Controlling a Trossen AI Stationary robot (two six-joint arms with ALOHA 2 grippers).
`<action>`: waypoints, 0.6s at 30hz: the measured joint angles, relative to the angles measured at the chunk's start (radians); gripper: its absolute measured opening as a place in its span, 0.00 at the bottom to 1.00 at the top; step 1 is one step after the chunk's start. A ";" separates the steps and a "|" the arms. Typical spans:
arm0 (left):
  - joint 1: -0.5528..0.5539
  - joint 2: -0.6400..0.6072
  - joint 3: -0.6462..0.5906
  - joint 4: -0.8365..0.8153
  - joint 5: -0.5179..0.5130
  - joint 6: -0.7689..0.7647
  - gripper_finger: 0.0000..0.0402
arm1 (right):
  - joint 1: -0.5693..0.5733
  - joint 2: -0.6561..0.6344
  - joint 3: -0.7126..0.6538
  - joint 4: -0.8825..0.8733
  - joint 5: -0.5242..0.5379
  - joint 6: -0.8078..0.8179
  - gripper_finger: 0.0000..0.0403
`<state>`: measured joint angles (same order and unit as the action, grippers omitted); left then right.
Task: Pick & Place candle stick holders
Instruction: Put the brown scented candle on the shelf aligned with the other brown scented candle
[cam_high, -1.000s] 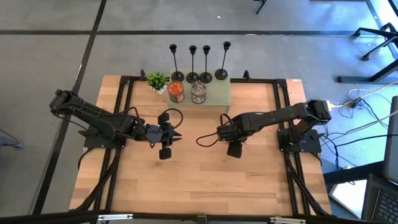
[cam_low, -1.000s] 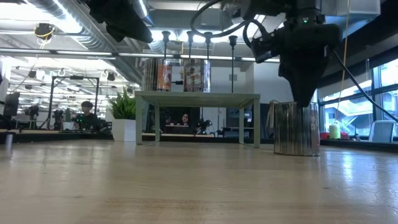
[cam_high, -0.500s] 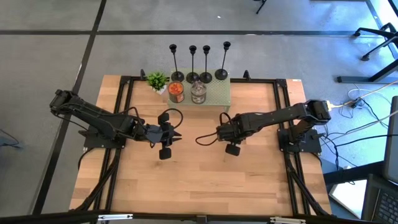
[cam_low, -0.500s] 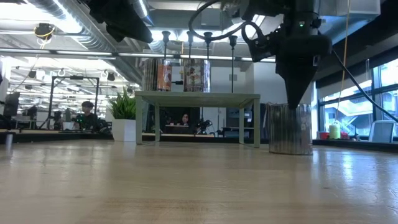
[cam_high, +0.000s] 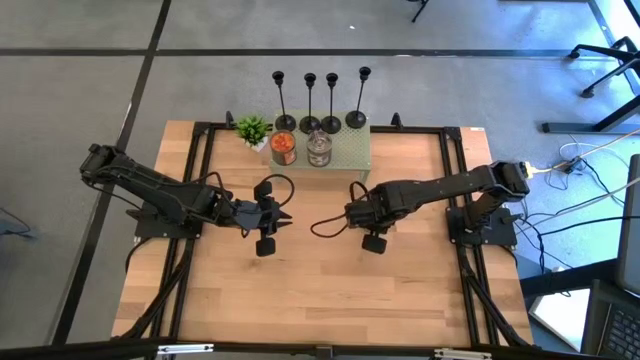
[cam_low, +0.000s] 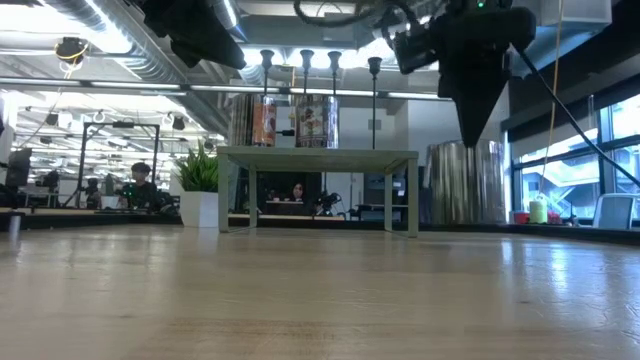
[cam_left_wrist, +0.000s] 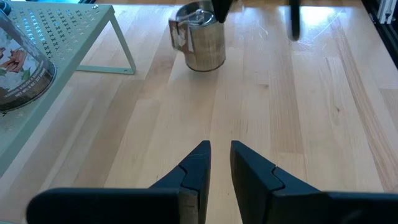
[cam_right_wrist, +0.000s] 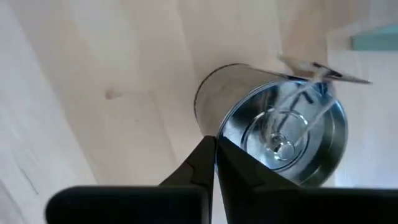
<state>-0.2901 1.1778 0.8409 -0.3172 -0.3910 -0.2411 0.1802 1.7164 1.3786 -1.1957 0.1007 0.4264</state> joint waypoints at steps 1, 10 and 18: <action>0.000 0.000 0.000 0.000 0.000 0.000 0.15 | 0.008 0.000 0.007 -0.002 0.000 -0.003 0.04; 0.000 0.000 0.000 0.000 0.000 0.000 0.15 | 0.057 -0.002 0.022 0.003 0.001 0.002 0.04; 0.000 0.000 0.000 0.000 0.000 0.000 0.15 | 0.061 -0.003 0.031 0.001 0.001 0.004 0.04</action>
<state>-0.2900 1.1778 0.8407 -0.3172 -0.3909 -0.2410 0.2415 1.7134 1.4095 -1.1951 0.1021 0.4301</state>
